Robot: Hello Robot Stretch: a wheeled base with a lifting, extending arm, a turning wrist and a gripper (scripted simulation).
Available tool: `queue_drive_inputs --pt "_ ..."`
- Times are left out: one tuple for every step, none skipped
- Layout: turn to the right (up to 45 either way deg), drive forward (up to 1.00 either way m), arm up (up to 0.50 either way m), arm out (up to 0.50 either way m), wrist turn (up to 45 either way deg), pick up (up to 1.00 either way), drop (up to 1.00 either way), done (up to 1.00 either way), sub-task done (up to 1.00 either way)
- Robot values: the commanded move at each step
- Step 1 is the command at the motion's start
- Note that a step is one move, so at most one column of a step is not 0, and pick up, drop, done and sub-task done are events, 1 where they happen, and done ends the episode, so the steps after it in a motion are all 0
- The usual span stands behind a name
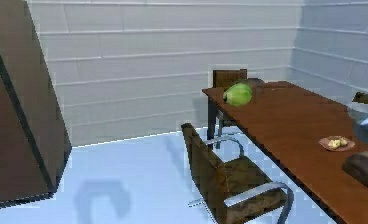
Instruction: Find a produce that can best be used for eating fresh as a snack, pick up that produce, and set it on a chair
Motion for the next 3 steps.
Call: queue_drive_inputs --pt "-45.0 0.00 0.00 0.00 0.0 0.00 0.00 0.00 0.00" --pt "45.0 0.00 0.00 0.00 0.0 0.00 0.00 0.00 0.00" --pt "39.0 0.00 0.00 0.00 0.0 0.00 0.00 0.00 0.00"
